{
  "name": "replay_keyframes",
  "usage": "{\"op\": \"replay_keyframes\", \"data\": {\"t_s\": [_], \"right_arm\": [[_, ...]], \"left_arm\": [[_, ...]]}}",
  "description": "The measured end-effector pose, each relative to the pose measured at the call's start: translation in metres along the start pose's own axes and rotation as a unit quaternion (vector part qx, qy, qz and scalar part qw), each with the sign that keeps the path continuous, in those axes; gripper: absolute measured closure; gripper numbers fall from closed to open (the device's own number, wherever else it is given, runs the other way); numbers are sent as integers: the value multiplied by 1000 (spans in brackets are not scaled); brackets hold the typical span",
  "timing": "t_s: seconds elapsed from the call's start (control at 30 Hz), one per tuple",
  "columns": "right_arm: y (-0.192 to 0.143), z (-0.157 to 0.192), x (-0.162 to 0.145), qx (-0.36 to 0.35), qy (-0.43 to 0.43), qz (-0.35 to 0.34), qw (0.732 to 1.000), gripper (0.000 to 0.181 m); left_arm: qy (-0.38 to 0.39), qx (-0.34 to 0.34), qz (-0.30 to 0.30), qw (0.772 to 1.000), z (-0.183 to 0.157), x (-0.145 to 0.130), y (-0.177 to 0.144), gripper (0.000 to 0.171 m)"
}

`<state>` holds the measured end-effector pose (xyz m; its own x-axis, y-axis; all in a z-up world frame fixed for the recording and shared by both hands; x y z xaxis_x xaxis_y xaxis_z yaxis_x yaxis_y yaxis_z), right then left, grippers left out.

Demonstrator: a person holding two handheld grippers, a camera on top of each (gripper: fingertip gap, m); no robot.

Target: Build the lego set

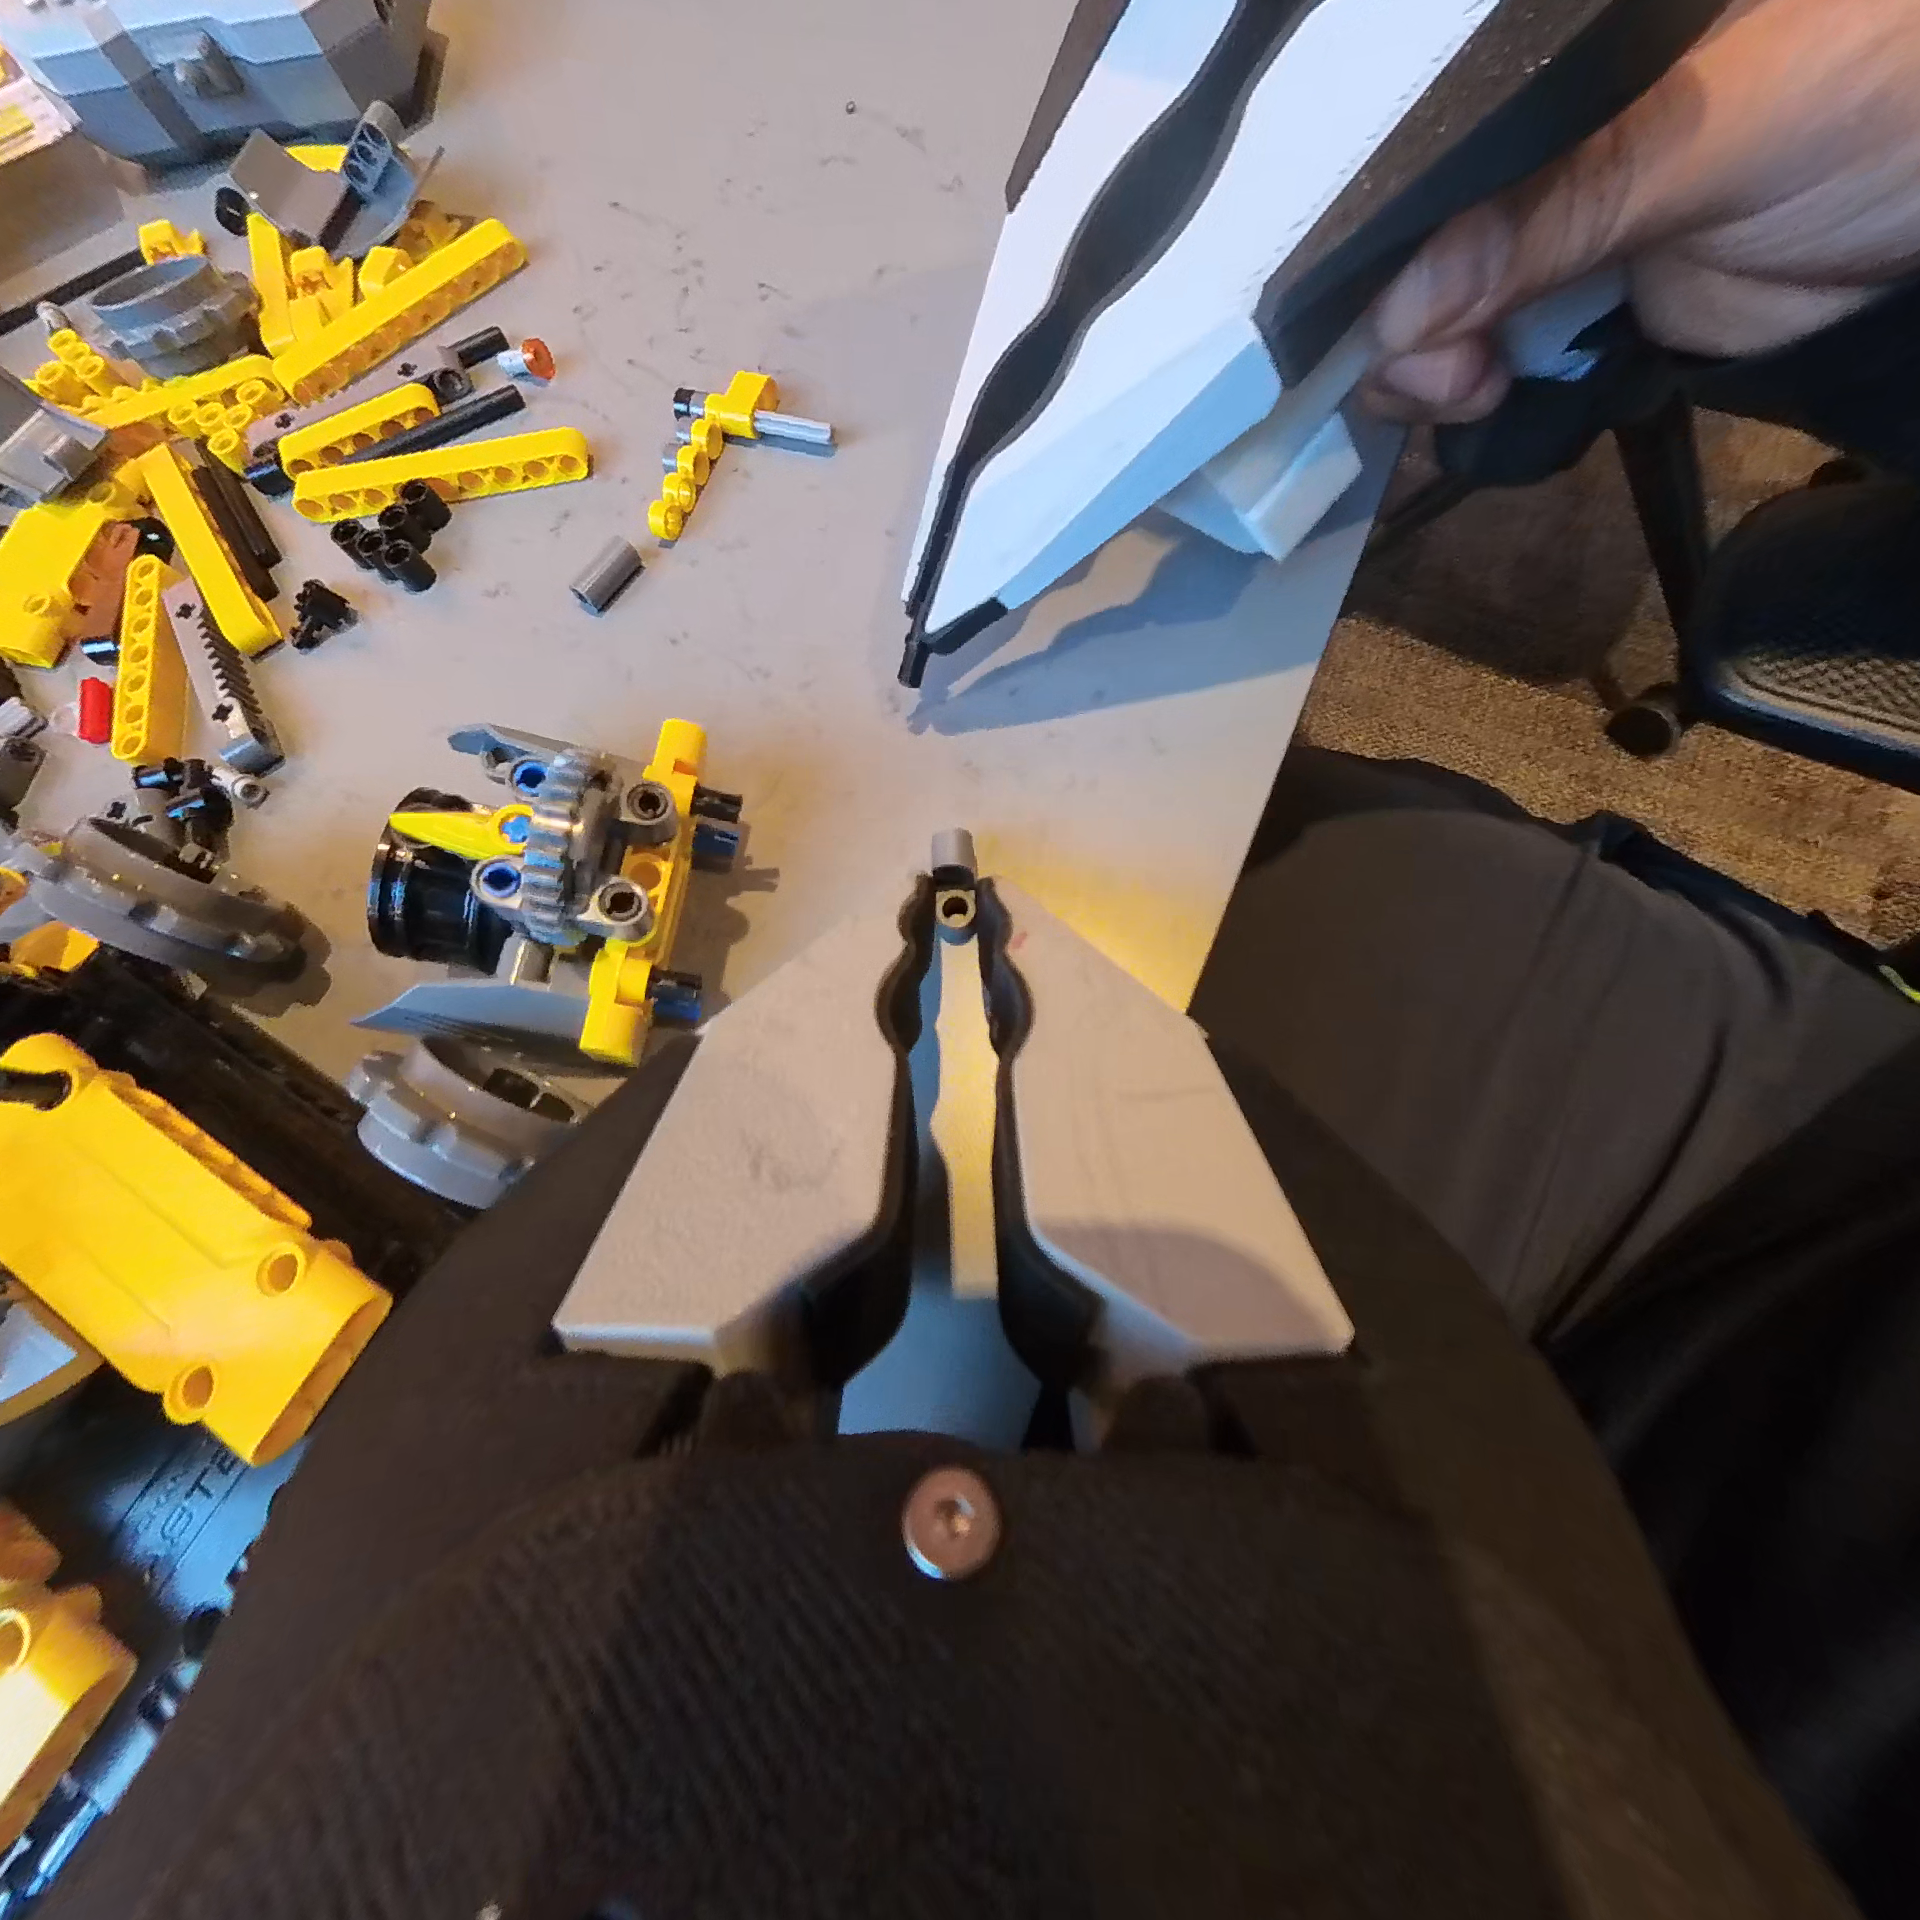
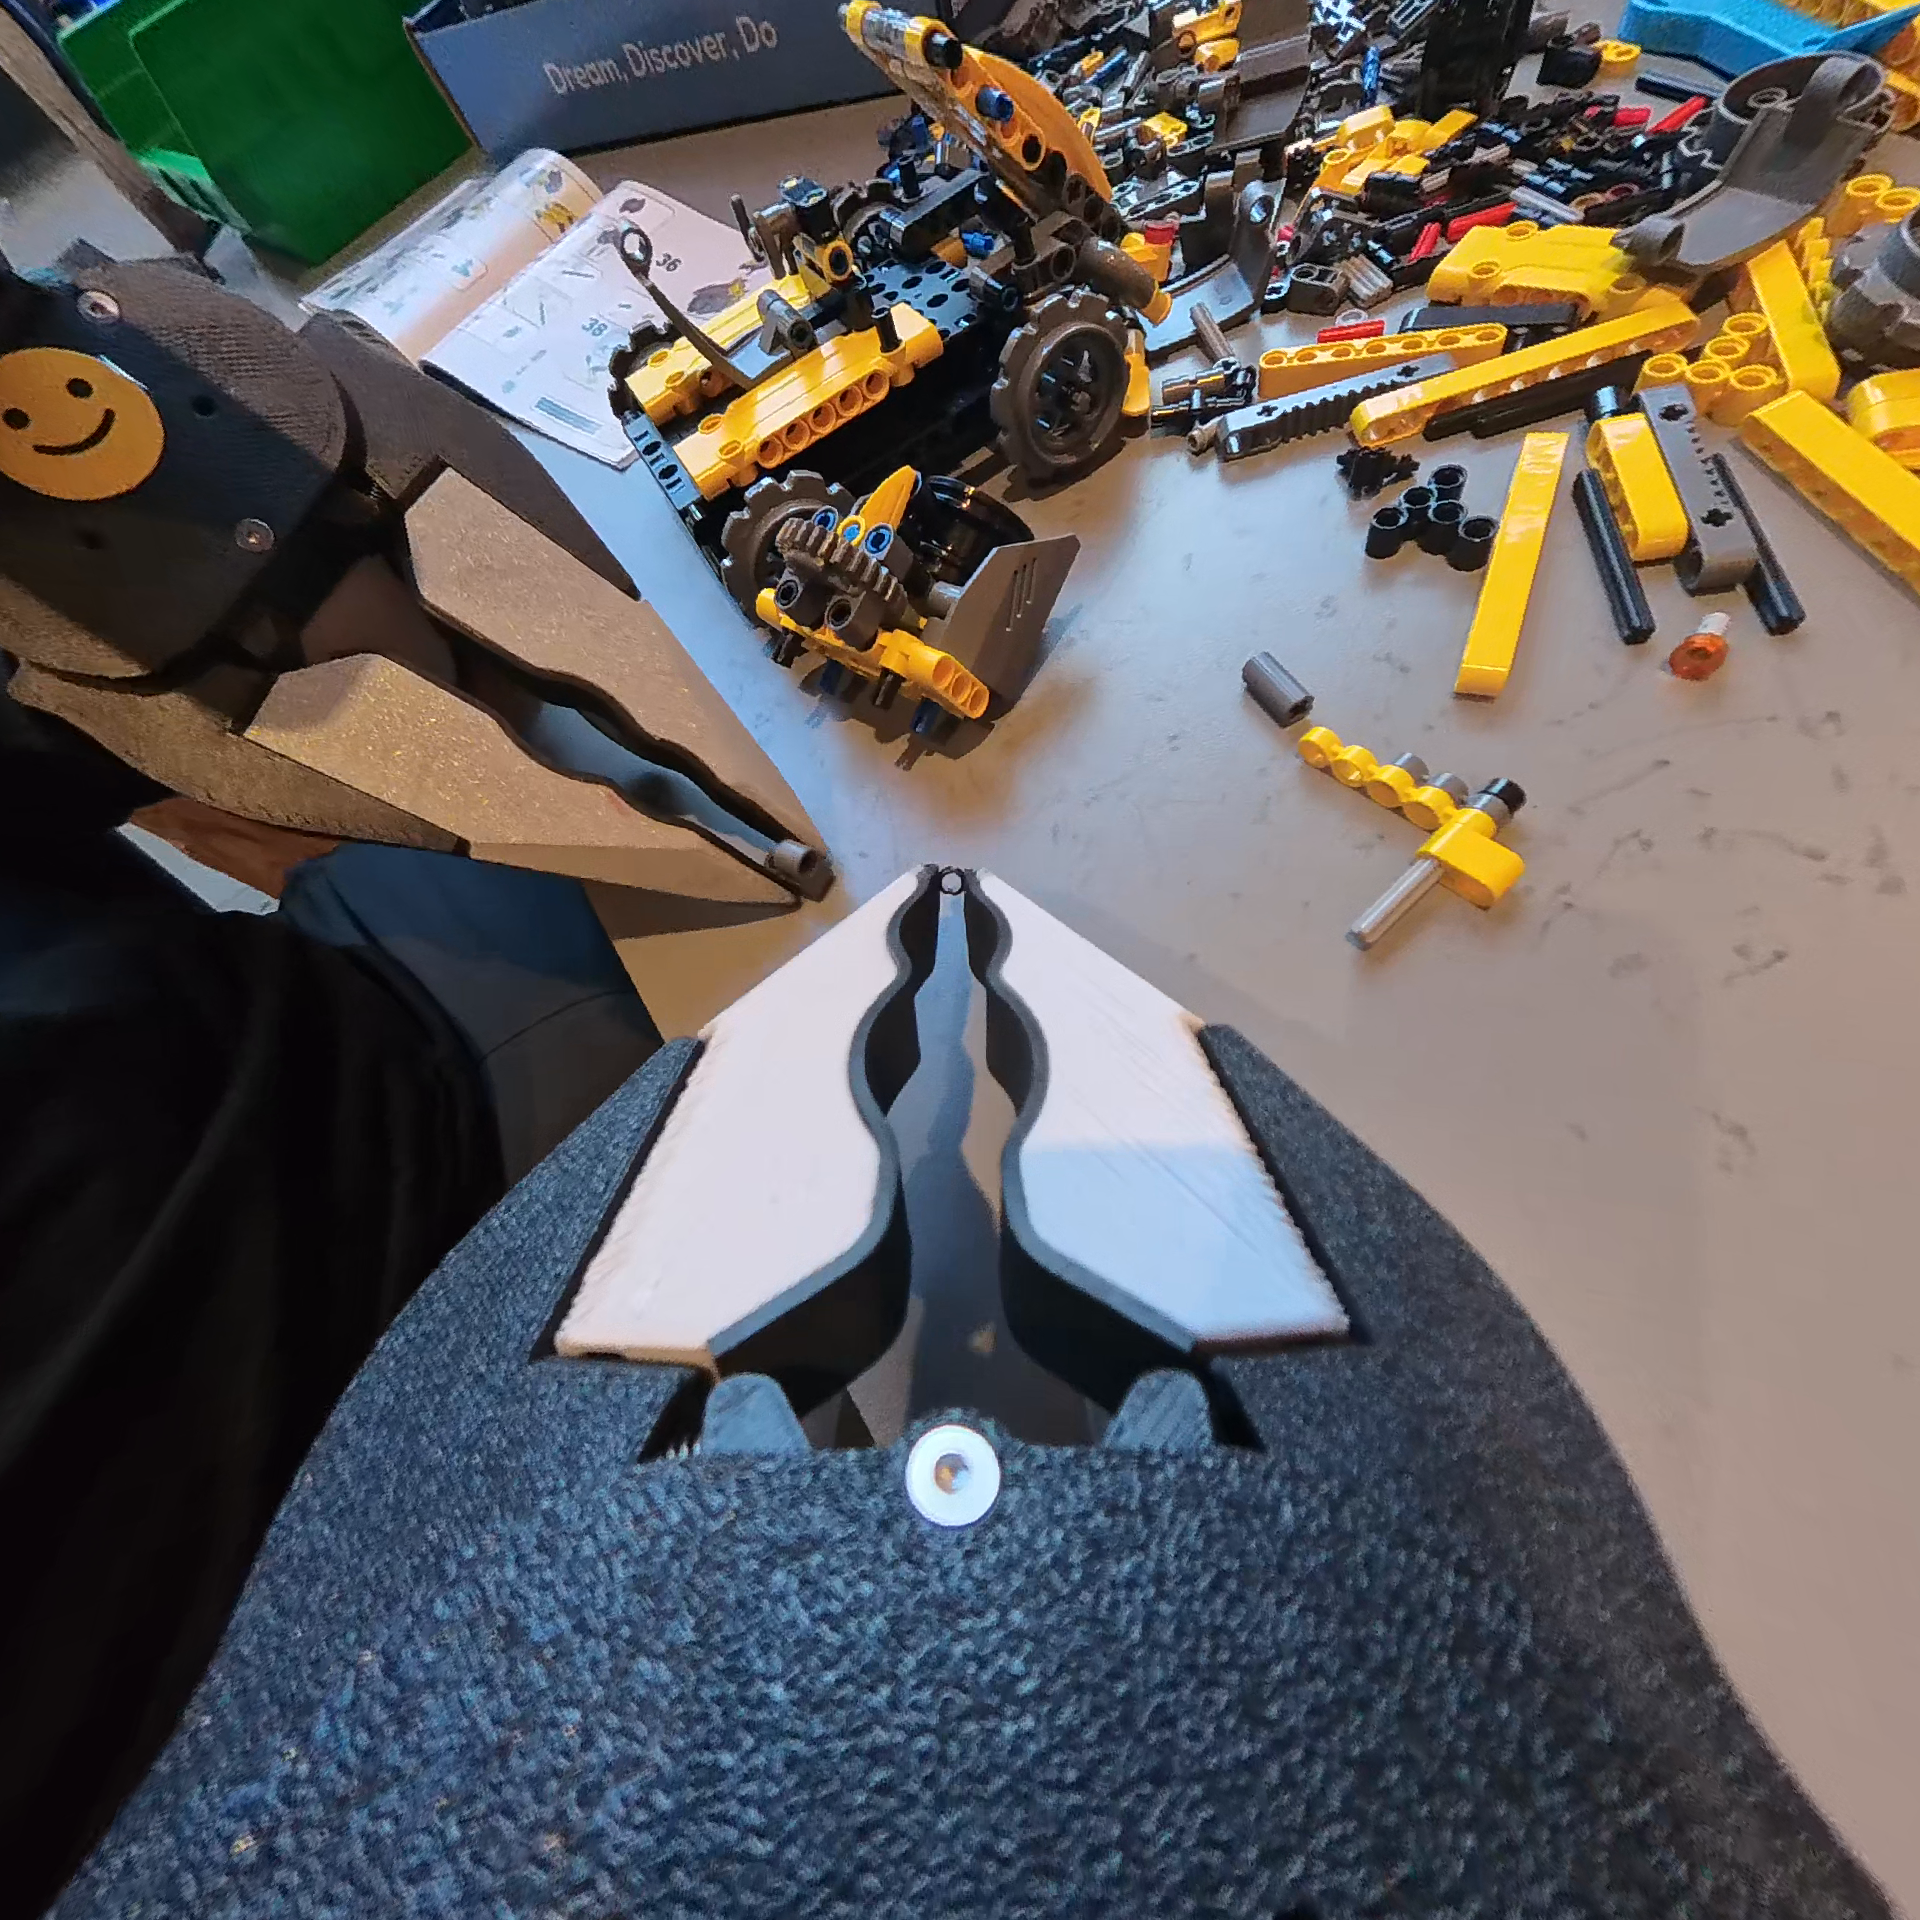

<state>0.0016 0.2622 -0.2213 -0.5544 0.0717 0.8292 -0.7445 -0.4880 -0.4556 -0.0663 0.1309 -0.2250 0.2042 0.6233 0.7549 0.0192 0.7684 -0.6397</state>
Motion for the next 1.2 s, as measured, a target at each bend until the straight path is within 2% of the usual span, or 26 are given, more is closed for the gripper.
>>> {"op": "replay_keyframes", "data": {"t_s": [0.43,0.57,0.7,0.83,1.2], "right_arm": [[-2,-1,-1,15,15,-12,1000,177],[-1,0,-1,22,12,-6,1000,177],[6,7,-1,20,-20,21,999,178],[16,16,1,36,-37,45,998,177],[11,32,-9,51,-59,65,995,177]], "left_arm": [[2,-4,-1,1000,-1,0,0,165],[8,-35,5,999,-2,-1,-3,165],[22,-47,15,999,4,-2,-7,147],[12,-47,17,999,8,-4,-8,144],[25,13,9,1000,15,3,-3,152]]}}
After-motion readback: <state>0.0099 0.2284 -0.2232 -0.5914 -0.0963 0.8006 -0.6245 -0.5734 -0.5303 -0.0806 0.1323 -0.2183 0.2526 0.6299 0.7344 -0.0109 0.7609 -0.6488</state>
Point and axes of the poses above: each gripper's, where its closed fingertips meet, y out along the fingers, x out of its top, z = x × y across the jaws, the point moved 8 cm from there along -y, back along the fingers, and after that the axes turned 5 degrees about x, right-handed, at the moved point
